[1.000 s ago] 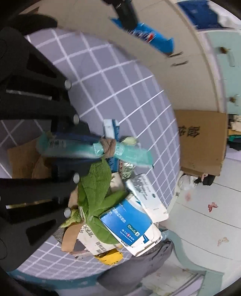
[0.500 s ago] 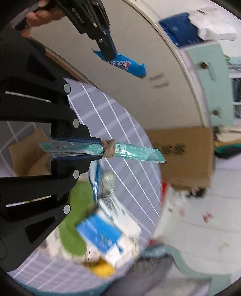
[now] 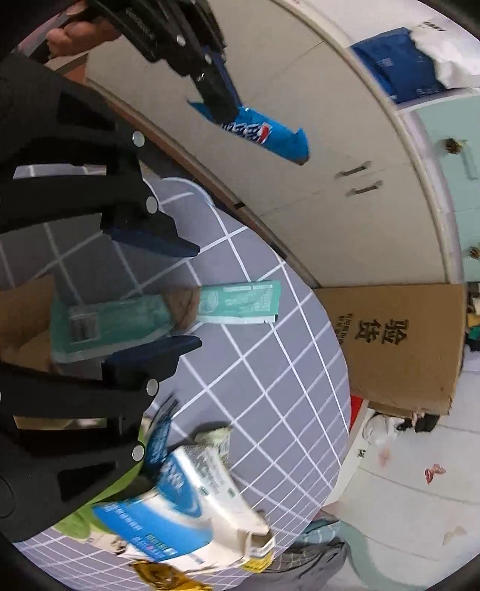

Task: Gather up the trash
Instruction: 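Carry the wrapper and tube over the blue bucket and release both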

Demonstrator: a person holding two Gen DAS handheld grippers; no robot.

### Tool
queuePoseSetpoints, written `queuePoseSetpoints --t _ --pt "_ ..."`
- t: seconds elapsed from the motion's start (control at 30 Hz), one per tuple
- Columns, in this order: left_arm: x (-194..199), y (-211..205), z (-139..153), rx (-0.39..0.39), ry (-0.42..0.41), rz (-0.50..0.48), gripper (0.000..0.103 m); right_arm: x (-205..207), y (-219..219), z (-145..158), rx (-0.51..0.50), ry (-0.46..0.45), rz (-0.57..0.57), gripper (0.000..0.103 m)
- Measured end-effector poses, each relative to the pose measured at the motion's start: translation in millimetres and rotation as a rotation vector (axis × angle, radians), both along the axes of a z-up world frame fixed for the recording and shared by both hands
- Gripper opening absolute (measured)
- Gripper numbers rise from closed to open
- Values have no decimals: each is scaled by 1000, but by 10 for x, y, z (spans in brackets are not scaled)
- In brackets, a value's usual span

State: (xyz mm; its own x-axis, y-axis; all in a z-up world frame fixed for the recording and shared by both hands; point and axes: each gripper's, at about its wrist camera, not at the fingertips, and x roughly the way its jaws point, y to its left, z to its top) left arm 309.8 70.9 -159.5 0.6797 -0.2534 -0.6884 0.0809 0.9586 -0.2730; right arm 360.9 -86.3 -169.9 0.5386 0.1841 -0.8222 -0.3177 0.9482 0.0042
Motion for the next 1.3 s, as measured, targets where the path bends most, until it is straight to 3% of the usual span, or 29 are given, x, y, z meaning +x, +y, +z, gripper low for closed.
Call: queuePoseSetpoints --t 0.13,0.2,0.33,0.53,0.93,1.03,1.1,1.13,1.3 --pt "44 40 -29 -2 9 12 10 71 84 20 -22 -8 22 22" --pt "70 79 -43 -4 13 19 10 82 155 45 -34 -35 36 22" --pt "115 213 -96 -7 22 48 10 53 278 160 57 -71 70 22" --pt "172 555 -216 -13 57 128 10 130 619 200 175 -41 146 22" --pt "237 1221 -554 17 157 278 10 409 1584 -251 212 90 267 22" --pt "267 1311 -648 25 182 298 10 474 1698 -392 219 113 272 27" --pt "298 1353 -708 28 197 308 10 466 1717 -440 205 114 269 39" --pt "318 1370 -750 28 209 310 10 461 1716 -448 200 109 268 50" --pt "389 1352 -874 32 238 304 10 477 1641 -463 193 98 250 52"
